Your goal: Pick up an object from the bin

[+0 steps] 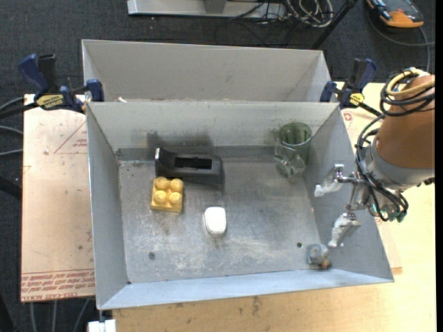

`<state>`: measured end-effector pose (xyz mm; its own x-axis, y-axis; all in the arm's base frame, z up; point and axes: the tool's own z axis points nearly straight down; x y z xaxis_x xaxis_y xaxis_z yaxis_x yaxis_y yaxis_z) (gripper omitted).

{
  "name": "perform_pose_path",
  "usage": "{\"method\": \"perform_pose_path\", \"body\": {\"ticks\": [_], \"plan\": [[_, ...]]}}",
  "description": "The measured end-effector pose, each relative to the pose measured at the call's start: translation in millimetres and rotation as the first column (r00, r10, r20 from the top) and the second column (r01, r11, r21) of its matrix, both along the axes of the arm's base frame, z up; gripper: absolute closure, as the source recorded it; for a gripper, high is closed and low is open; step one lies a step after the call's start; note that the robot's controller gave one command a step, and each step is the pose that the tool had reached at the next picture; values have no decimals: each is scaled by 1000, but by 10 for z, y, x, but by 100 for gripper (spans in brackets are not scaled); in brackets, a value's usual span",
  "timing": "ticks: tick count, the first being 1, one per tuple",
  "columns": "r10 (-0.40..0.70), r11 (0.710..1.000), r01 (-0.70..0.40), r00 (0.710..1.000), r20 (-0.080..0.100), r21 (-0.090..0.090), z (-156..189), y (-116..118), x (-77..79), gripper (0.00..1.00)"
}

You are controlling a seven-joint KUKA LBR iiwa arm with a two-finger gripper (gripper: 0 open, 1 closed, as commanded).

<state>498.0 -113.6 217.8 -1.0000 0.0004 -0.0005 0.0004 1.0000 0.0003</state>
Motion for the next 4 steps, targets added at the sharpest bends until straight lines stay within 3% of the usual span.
{"method": "perform_pose_path", "body": {"ticks": [1, 2, 3, 4], "plan": [[157, 988, -157, 988, 8, -2, -258, -155, 22, 0], [328, 945, -328, 945, -4, 2, -583, -270, 1, 0], [446, 895, -446, 895, 5, -4, -979, -353, 63, 0], [708, 707, -708, 707, 3, -1, -1053, -378, -134, 100]]}}
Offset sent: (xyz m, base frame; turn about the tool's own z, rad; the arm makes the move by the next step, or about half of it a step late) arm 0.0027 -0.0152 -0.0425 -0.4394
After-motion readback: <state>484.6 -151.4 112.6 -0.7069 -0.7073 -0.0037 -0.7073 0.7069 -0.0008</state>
